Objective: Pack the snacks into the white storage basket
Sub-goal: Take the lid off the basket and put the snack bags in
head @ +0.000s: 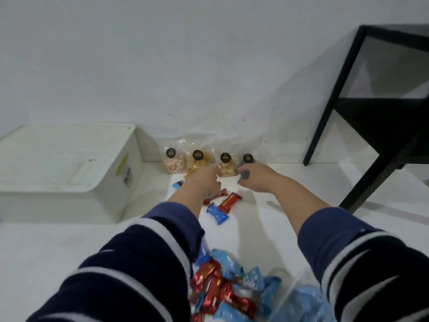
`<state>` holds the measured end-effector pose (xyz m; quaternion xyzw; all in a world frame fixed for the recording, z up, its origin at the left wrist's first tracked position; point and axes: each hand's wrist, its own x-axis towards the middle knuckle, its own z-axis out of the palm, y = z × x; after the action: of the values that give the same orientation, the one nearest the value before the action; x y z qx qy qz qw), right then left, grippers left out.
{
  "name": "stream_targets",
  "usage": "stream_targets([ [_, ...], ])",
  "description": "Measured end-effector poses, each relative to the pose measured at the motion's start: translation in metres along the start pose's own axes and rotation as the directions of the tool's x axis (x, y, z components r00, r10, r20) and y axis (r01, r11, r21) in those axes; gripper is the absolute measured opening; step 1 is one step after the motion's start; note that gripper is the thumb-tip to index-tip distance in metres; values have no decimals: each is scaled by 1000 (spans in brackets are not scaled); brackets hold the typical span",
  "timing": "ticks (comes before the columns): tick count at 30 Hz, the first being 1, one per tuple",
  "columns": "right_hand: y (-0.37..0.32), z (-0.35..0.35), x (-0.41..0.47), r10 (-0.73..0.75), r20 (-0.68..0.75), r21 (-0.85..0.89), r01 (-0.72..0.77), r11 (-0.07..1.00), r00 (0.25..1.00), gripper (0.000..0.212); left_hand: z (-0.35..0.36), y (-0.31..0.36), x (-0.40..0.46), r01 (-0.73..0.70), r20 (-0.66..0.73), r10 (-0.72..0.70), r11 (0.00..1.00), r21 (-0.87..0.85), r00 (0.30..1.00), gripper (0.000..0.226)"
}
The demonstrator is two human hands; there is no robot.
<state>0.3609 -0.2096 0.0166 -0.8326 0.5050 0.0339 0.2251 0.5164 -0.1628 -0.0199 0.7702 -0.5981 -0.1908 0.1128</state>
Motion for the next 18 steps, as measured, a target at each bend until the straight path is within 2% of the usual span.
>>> stream_targets([
  [5, -67, -1, -58, -112, 82, -73, 118, 990, 990, 50, -43, -36, -94, 111, -45, -110, 994, 4, 993, 34],
  [12, -181, 26, -114, -253, 197, -91, 274, 957, 947, 51, -100, -122, -200, 236, -117, -237, 971, -29, 964, 32],
  [18, -276, 58, -129, -233, 173, -32, 242, 970, 957, 50, -148, -222, -260, 276, -163, -287, 957, -89, 944, 31],
])
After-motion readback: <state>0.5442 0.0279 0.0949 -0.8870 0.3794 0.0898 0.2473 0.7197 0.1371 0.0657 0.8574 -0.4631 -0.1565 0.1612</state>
